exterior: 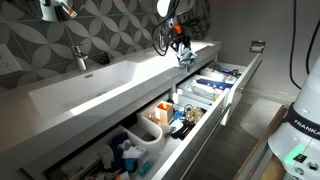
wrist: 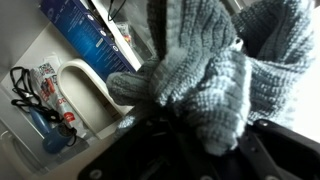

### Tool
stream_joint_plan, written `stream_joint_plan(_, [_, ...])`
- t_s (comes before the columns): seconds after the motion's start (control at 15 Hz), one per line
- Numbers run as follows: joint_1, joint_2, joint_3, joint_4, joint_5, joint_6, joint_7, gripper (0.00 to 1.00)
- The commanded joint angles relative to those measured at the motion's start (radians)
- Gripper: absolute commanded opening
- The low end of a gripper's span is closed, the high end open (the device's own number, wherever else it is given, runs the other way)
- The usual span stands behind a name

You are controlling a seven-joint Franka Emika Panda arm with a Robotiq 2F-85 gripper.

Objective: Pick up the blue towel and wipe the bathroom counter, put the blue towel back on the bathroom counter

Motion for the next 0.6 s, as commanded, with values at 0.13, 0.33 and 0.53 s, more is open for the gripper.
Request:
stream_joint_plan(0.13, [-0.024,0.072,-0.049,0.062,-0.045,0.027,0.100,0.07])
stream_joint_plan(0.33, [-0.022,0.067,-0.021,0.079,-0.013,-0.015,0.051,0.07])
stream_joint_plan(0.53, [0.004,0.029,0.024,0.050,-0.014,-0.087,-0.018,0.07])
